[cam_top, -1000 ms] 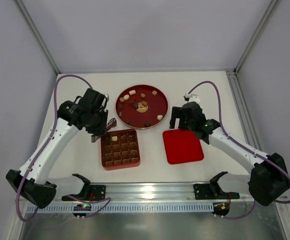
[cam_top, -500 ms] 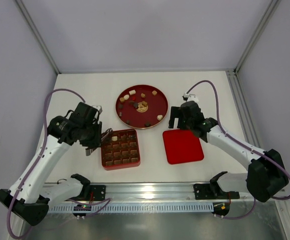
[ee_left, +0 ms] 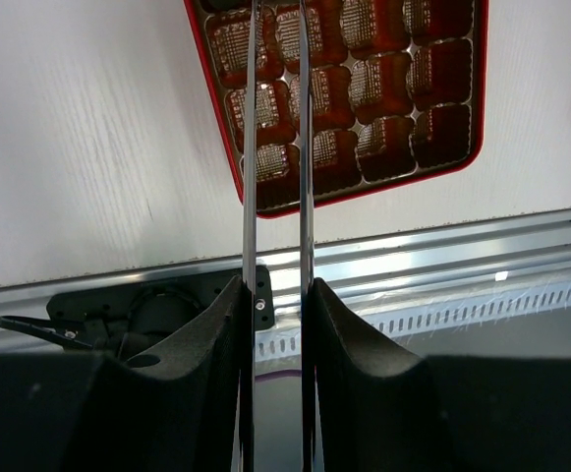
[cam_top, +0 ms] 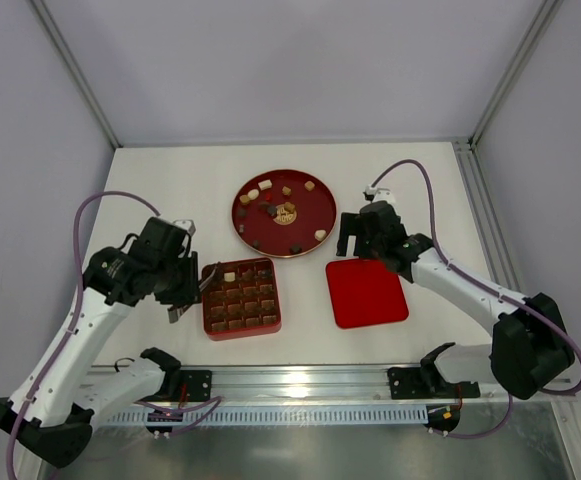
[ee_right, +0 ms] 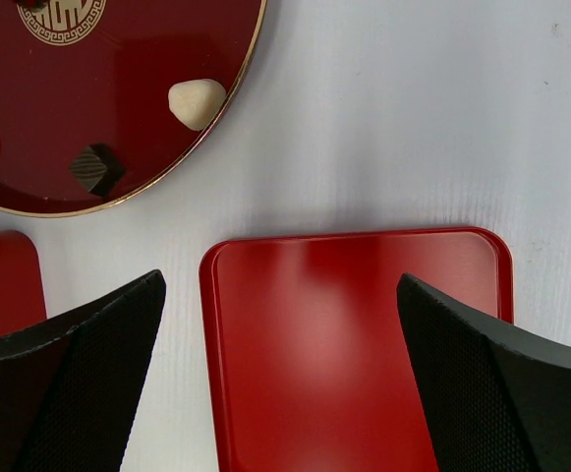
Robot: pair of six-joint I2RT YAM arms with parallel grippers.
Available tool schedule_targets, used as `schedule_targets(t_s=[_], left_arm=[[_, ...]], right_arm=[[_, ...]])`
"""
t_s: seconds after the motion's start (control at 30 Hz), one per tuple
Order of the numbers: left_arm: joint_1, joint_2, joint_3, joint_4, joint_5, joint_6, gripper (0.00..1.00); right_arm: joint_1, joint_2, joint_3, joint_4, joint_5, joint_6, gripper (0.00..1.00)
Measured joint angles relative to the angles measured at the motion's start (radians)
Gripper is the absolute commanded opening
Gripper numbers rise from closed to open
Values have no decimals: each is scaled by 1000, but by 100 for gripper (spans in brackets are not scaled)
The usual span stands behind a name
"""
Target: Pack the chocolate
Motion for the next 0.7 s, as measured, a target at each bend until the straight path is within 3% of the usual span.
schedule_targets(t_s=[0.7], left_arm=[[0,-99,-75,-6,-12,-72,30]], right_arm=[[0,31,3,19,-16,0,100]])
